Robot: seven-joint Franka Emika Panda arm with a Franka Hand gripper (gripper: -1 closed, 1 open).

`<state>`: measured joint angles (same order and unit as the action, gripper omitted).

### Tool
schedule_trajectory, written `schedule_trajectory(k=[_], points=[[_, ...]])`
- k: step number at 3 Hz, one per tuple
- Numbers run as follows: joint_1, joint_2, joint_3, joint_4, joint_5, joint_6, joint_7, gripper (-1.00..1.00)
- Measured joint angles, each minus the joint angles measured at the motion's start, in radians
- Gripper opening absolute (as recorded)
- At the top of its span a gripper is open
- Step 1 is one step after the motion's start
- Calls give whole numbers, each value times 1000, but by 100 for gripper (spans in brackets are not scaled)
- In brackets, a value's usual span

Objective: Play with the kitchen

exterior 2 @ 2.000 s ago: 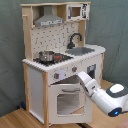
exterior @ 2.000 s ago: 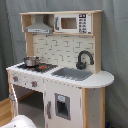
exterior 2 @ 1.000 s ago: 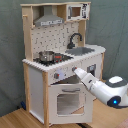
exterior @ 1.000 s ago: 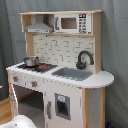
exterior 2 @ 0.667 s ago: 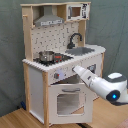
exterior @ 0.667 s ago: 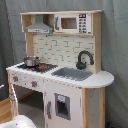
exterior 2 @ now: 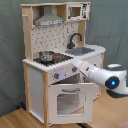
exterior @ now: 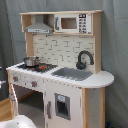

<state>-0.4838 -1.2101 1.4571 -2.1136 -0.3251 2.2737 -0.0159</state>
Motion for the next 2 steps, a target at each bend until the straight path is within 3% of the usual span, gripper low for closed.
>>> schedule_trajectory(k=[2], points=[[7,94,-28,1,84,-24,-159,100]])
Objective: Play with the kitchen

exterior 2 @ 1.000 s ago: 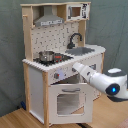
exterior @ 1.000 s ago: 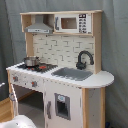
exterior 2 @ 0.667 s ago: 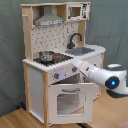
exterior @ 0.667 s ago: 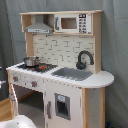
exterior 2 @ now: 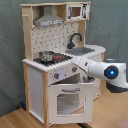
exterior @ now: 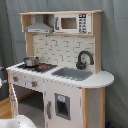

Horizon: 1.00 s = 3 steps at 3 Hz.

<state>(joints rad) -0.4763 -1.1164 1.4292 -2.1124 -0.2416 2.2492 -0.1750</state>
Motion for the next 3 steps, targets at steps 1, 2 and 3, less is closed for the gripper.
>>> schedule_trajectory(k=[1,2,3], points=[[13,47,11,-1,58,-42,-55,100],[26,94,9,-2,119,-107,-119,100],[26,132,-17,-6,158,-173,-188,100]])
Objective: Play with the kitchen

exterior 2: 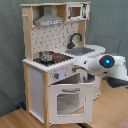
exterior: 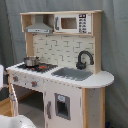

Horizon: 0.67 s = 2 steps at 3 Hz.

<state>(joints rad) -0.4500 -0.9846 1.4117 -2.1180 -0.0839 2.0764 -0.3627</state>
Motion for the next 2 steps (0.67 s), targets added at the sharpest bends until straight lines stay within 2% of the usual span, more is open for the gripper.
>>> schedule_trajectory(k=[1,2], points=[[0,35,-47,-12,20,-58,-76,100],[-2,100,-70,-44,36,-74,-144,100]])
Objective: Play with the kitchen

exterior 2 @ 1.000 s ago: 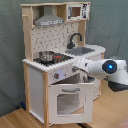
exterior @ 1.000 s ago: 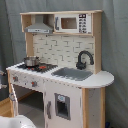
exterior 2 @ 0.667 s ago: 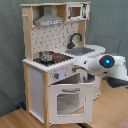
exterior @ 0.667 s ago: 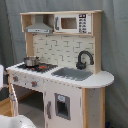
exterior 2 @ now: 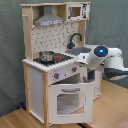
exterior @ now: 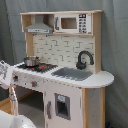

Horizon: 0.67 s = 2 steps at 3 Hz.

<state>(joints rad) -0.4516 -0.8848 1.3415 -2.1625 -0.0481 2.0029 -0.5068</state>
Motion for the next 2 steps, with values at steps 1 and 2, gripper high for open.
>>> schedule_trajectory(k=[1,2], points=[[0,89,9,-28,16,1,-32,100],[-6,183,8,-63,19,11,-48,100]])
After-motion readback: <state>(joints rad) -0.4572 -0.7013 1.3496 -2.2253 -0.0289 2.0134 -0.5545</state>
